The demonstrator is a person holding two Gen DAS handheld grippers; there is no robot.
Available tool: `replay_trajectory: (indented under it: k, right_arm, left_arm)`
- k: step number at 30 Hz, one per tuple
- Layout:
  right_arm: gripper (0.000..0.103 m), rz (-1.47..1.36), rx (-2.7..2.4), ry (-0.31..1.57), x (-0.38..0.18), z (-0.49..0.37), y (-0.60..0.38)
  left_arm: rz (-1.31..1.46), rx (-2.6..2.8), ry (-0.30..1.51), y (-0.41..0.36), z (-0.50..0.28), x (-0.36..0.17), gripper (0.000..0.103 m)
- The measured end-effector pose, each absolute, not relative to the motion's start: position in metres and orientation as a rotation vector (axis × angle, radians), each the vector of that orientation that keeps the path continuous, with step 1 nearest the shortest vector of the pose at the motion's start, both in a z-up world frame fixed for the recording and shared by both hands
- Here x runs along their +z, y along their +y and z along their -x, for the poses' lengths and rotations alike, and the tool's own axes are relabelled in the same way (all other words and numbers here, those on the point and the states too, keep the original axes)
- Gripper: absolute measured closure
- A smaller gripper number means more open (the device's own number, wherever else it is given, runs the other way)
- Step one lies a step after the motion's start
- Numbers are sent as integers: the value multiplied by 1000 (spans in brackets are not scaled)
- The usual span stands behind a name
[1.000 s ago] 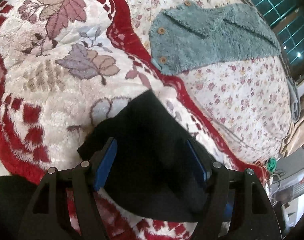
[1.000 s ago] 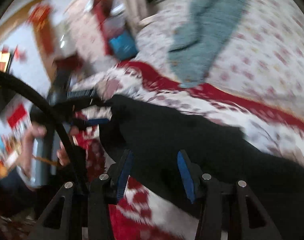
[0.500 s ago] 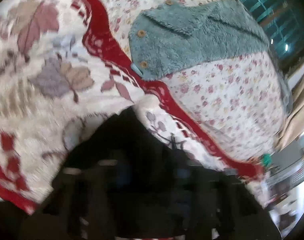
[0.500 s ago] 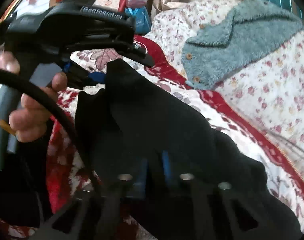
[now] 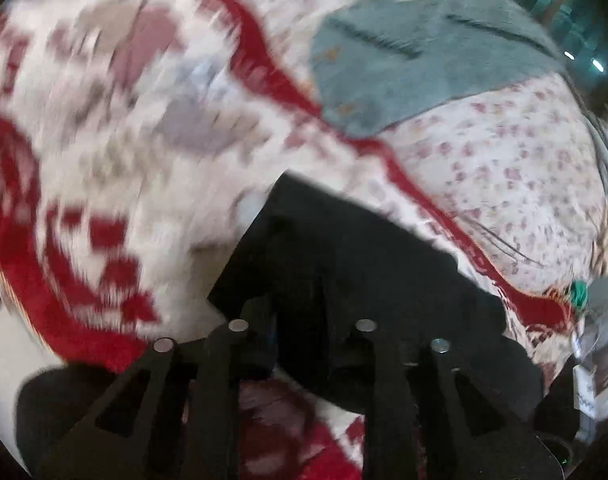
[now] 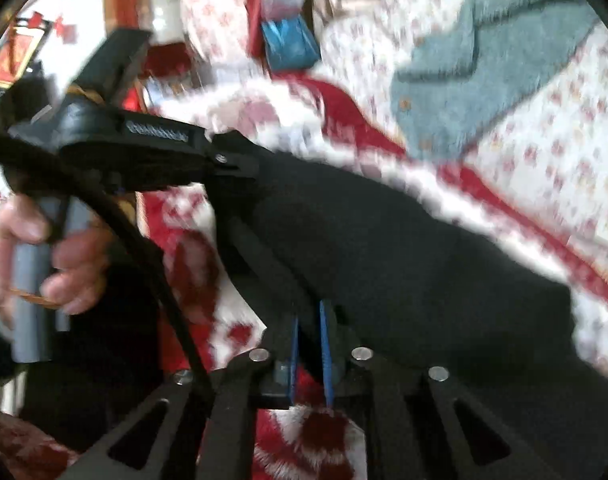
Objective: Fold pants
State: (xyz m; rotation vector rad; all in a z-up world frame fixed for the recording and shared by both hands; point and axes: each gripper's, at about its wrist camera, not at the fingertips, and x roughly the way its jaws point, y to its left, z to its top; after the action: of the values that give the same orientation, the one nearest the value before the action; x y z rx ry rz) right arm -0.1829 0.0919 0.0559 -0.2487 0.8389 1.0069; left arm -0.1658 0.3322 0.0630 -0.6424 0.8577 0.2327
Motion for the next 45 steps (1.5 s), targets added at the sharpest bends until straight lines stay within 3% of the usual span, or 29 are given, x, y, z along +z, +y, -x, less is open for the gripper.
replay_trajectory:
  k: [3, 4, 6, 11, 14, 20, 21, 22, 26, 29, 32, 36, 41, 45]
  right_arm:
    - [63, 120, 1082, 872, 70, 181, 80]
    - [60, 96, 1083, 894, 75, 178, 74]
    - [60, 69, 1055, 889, 84, 173, 58]
    - [60, -68, 871, 834, 106, 134, -2]
    - [52, -117, 746, 858, 104, 101, -28]
    - [52, -311, 745, 1074, 58, 34, -29]
    - [58, -355, 769, 1121, 48, 27, -25]
    - [78, -381, 799, 1130, 45, 24, -21]
    - [84, -256, 781, 996, 71, 39, -14]
    - [84, -226, 697, 934, 71, 45, -19]
    - [83, -224, 665, 1038, 47, 35, -14]
    - [63, -281, 666, 988, 65, 40, -30]
    - [63, -276, 677, 908, 90, 61, -52]
    - [56, -283, 665, 877, 101, 78, -67]
  left_arm:
    - [711, 278, 801, 351, 183, 72, 55]
    - [706, 303, 787, 354, 187, 76, 52]
    - [705, 321, 761, 359, 196, 85, 47]
    - [697, 299, 775, 353, 201, 95, 44]
    - [700, 281, 786, 341, 203, 94, 44]
    - [593, 246, 759, 303, 191, 97, 44]
    - [579, 238, 780, 298, 185, 94, 44]
    - [562, 246, 800, 295, 180, 90, 44]
    - [498, 291, 848, 289, 169, 78, 44]
    - [497, 331, 888, 291, 165, 63, 44]
    - [454, 344, 883, 286, 165, 63, 44]
    - [416, 369, 905, 283, 165, 70, 44]
    - [385, 380, 885, 273, 167, 87, 44]
    - [339, 357, 859, 258, 165, 101, 44]
